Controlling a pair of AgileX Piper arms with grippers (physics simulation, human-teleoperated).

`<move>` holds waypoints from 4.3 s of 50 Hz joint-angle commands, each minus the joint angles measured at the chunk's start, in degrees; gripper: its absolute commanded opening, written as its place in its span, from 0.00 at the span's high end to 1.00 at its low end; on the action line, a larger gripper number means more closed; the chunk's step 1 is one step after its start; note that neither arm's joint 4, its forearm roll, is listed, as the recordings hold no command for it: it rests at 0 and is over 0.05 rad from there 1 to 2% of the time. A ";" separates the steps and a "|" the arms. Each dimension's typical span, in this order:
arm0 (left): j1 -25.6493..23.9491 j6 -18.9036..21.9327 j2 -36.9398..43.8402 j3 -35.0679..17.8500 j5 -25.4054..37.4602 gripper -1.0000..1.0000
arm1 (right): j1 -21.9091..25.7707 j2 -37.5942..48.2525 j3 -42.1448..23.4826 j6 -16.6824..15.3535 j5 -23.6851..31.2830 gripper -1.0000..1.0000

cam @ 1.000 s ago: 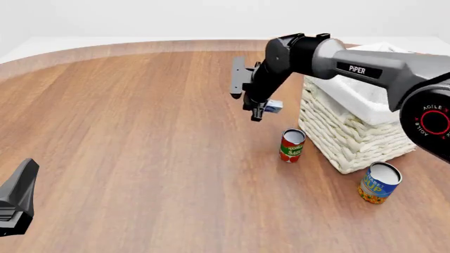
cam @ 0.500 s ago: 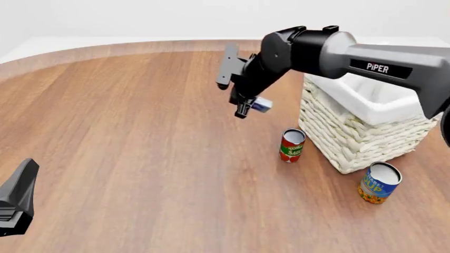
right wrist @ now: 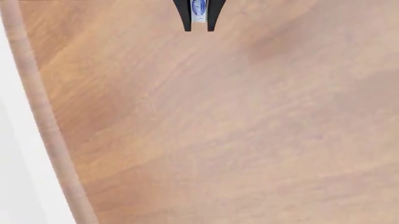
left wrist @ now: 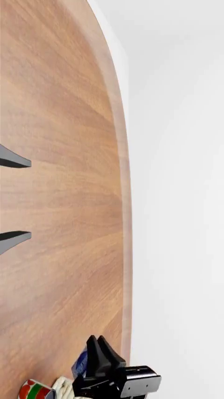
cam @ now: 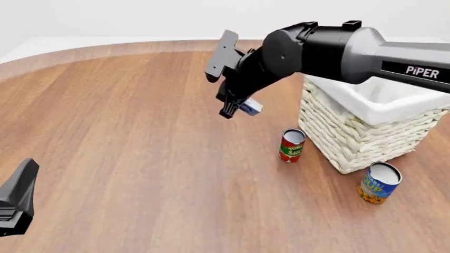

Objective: Pick up the alphabet soup and the cream cheese box, and put them in the basket.

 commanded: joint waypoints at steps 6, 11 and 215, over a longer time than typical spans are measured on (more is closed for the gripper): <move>0.00 0.00 0.00 0.00 0.00 0.00 | 2.91 -8.46 5.53 7.50 -3.27 1.00; 0.00 0.00 0.00 0.00 0.00 0.00 | 3.97 -10.88 7.20 9.74 -3.94 1.00; 0.00 0.00 0.00 0.00 0.00 0.00 | -27.72 -30.29 5.23 25.90 9.32 1.00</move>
